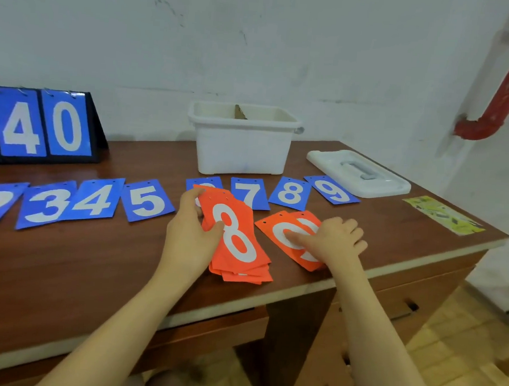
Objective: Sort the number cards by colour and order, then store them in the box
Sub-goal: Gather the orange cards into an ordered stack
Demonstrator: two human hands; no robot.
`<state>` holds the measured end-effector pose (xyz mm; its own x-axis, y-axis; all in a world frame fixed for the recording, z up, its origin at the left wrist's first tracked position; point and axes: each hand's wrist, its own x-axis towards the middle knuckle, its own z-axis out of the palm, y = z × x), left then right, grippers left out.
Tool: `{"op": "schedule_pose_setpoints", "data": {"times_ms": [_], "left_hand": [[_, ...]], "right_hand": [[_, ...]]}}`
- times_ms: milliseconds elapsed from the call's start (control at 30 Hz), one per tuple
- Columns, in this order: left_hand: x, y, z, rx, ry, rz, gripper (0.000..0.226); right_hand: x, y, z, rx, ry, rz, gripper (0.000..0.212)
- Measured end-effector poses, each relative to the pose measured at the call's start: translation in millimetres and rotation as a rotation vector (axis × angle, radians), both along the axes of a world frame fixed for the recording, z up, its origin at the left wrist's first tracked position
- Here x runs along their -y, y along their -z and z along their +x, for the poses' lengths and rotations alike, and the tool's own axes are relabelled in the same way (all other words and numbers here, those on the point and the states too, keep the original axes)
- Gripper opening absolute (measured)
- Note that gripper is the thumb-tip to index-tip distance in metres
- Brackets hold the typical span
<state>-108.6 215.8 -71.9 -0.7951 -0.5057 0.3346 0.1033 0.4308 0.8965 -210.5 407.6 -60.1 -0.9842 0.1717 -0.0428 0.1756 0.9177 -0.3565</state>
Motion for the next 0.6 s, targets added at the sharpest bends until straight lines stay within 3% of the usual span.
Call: {"op": "schedule_pose_setpoints", "data": {"times_ms": [100,300,467,600], "left_hand": [[-3,2,-2,0.026,0.012,-0.004,0.054],[0,3,8,-0.028,-0.007,-0.013,0.052],[10,-7,21,-0.172,-0.122,0.0,0.052],[20,-17,33,-0.245,-0.121,0.017,0.054]], "right_hand": [[3,0,3,-0.014,0.013,-0.123,0.097],[-3,9,25,-0.348,-0.152,-0.701,0.036],[12,-1,50,-0.689,-0.145,-1.05,0.029],[53,-6,70,-0.556,-0.35,-1.279,0.028]]}}
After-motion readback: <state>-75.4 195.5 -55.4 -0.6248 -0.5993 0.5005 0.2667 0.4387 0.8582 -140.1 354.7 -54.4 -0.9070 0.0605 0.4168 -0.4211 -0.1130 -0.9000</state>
